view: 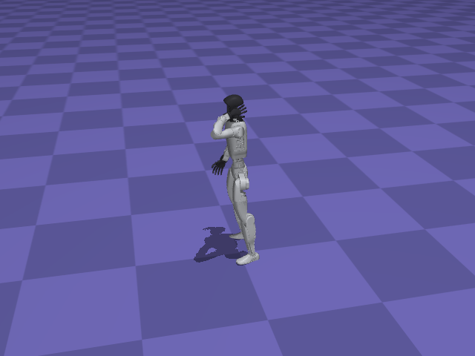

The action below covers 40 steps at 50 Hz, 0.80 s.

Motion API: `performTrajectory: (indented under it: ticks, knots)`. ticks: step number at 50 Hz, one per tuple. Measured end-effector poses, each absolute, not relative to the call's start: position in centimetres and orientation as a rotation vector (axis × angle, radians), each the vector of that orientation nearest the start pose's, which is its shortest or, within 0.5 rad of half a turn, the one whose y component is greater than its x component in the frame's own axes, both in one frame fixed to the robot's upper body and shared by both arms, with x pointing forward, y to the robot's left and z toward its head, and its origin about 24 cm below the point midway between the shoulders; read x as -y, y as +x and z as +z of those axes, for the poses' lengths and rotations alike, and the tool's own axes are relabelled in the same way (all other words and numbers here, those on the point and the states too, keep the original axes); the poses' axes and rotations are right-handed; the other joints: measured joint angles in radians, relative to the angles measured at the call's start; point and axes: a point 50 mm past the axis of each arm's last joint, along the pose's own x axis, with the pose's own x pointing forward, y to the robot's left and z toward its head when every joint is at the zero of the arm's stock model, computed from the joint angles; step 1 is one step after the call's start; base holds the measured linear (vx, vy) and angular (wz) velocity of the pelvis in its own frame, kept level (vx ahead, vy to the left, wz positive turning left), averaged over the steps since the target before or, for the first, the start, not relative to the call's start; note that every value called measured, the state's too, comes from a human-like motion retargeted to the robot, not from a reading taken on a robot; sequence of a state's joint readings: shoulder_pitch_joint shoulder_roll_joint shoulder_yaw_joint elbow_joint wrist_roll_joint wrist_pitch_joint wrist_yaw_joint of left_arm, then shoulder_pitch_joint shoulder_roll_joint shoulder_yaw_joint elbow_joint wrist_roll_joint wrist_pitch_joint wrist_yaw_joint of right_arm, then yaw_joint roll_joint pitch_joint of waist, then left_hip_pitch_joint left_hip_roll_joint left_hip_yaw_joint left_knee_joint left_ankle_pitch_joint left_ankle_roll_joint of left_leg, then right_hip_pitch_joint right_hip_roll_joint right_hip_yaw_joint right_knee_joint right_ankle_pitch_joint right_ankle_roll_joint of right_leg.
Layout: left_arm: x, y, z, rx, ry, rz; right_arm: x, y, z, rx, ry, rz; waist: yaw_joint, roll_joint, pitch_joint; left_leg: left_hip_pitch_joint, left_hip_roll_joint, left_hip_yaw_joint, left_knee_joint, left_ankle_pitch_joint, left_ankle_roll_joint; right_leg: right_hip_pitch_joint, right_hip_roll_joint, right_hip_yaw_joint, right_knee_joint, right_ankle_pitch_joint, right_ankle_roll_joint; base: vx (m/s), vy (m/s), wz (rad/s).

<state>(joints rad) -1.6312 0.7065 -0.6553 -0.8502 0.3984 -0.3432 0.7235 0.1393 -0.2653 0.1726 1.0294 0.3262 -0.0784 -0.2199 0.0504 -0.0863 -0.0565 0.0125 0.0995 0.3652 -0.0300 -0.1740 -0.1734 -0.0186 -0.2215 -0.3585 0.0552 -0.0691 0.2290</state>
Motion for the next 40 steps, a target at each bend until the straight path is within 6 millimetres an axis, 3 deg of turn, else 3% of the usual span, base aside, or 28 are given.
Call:
performTrajectory:
  ticks: [8,23,33,40]
  knots:
    - [-5.1,3.3,35.1,-3.399,-0.054,0.721,24.6,7.7,-15.1,-1.073,-0.149,-0.388,-0.003,0.001,0.007,-0.016,0.006,-0.019,-0.029,0.016,0.001,-0.013,0.012,-0.022,-0.006,0.007,-0.005,0.00,0.00,0.00]
    - [-4.3,3.5,35.7,-3.421,0.103,0.565,24.2,11.8,-13.5,-0.898,-0.193,-0.335,0.050,-0.077,0.023,-0.006,0.011,0.000,-0.030,0.004,-0.011,-0.019,0.017,-0.006,-0.003,0.013,0.000,0.00,0.00,0.00]
    - [-5.3,5.2,35.2,-3.493,-0.063,0.442,23.1,15.6,-12.4,-0.788,-0.180,-0.326,0.051,-0.091,0.009,0.015,-0.002,0.033,-0.011,-0.010,-0.003,-0.018,0.001,0.032,0.010,0.015,0.014,0.00,0.02,-0.11]
    - [-5.8,5.8,34.9,-3.518,-0.125,0.352,22.2,15.3,-12.3,-0.757,-0.179,-0.304,0.065,-0.082,0.022,0.027,-0.013,0.043,0.018,-0.023,0.003,-0.005,-0.016,0.051,0.018,0.003,0.006,0.00,0.00,0.00]
